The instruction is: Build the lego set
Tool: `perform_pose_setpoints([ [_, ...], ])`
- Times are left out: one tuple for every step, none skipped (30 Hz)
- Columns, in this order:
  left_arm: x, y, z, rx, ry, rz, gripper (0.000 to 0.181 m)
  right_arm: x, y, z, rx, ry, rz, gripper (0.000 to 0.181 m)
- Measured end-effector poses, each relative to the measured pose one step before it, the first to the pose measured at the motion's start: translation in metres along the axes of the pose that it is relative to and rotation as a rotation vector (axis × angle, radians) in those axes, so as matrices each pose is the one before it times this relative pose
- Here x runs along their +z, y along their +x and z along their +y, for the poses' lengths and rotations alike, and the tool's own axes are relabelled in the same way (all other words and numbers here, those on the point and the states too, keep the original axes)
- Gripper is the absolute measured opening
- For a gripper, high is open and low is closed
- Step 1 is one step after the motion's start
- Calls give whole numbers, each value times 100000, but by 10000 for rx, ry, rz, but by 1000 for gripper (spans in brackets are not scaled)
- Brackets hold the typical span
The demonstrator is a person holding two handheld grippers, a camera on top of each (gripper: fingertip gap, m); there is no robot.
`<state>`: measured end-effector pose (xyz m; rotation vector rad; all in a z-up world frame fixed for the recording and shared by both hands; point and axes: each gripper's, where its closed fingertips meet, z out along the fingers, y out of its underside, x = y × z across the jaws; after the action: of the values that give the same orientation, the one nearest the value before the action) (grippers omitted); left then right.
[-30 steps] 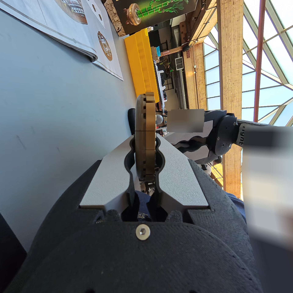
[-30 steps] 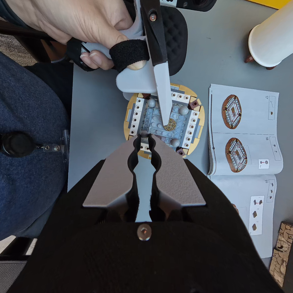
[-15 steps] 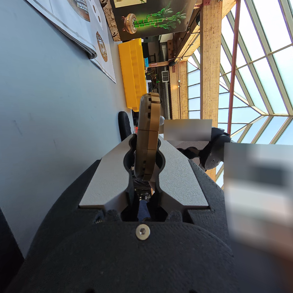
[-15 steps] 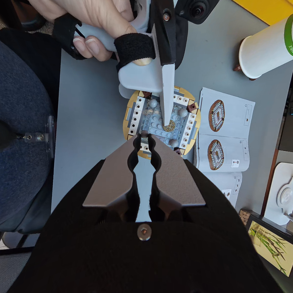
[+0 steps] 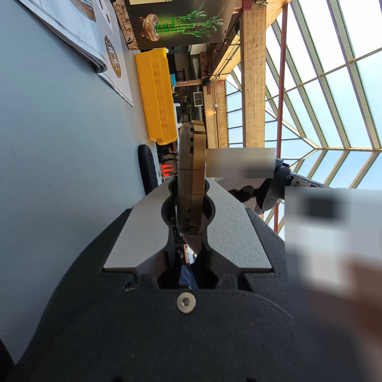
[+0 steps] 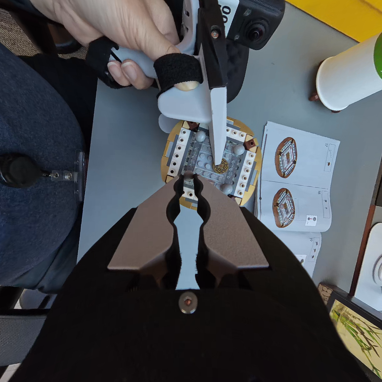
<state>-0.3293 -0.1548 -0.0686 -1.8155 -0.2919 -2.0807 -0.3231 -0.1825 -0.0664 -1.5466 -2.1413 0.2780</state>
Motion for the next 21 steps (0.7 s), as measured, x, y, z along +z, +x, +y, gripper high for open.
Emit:
perform_pose_setpoints([
  [87,38,12,-55,-1,38,21,-101,23,23,69,14,-40,10],
  [79,-13,-8,-53,-27,21,20,-55,46,34,-2,-6,11,10],
  [52,-50,-26,-49,-36,-4,20,3,38,55,-38,-25,45,10],
  [38,-80,-33,-21,-32,-35,20,70,40,84,-31,-52,49,10],
  [38,-70,-23,-1,-28,-42,20,111,38,132,-41,-80,51,10],
  [47,-141,-3,-9,-43,-87,20,144,-34,184,-37,-105,-4,10],
  [60,-167,42,14,-62,-107,20,115,-56,123,-16,-63,-30,10],
  [51,-139,18,11,-43,-92,20,94,-37,122,6,-50,-35,10],
  [29,-56,-17,12,-3,-45,20,47,-7,56,31,-9,-26,10],
  [11,-15,-20,12,7,-18,20,20,28,0,33,35,-5,10],
  [-20,-5,-10,-8,-11,0,20,-4,21,-13,37,51,-17,10],
  [-22,32,-29,-16,0,22,20,-15,18,-42,35,69,-15,10],
  [-22,20,-30,-27,8,21,20,-22,54,-46,41,64,3,11],
  [-21,30,-30,-18,8,26,20,-24,22,-64,50,67,-19,11],
  [-5,25,-18,-16,-2,18,20,-34,52,-34,54,56,-7,12],
  [-6,29,-37,-7,8,18,20,-55,82,-13,63,52,13,14],
  [4,40,-37,-14,4,23,20,-102,32,-55,76,100,-24,15],
  [-16,39,-62,-8,13,17,20,-180,-42,-103,126,163,-74,18],
  [-40,26,-74,2,34,8,20,-297,53,-191,222,276,-38,21],
  [-59,58,-97,13,41,20,20,-441,118,-197,353,381,-22,25],
  [-96,121,-127,18,60,41,19,-577,198,-205,521,518,-10,29],
])
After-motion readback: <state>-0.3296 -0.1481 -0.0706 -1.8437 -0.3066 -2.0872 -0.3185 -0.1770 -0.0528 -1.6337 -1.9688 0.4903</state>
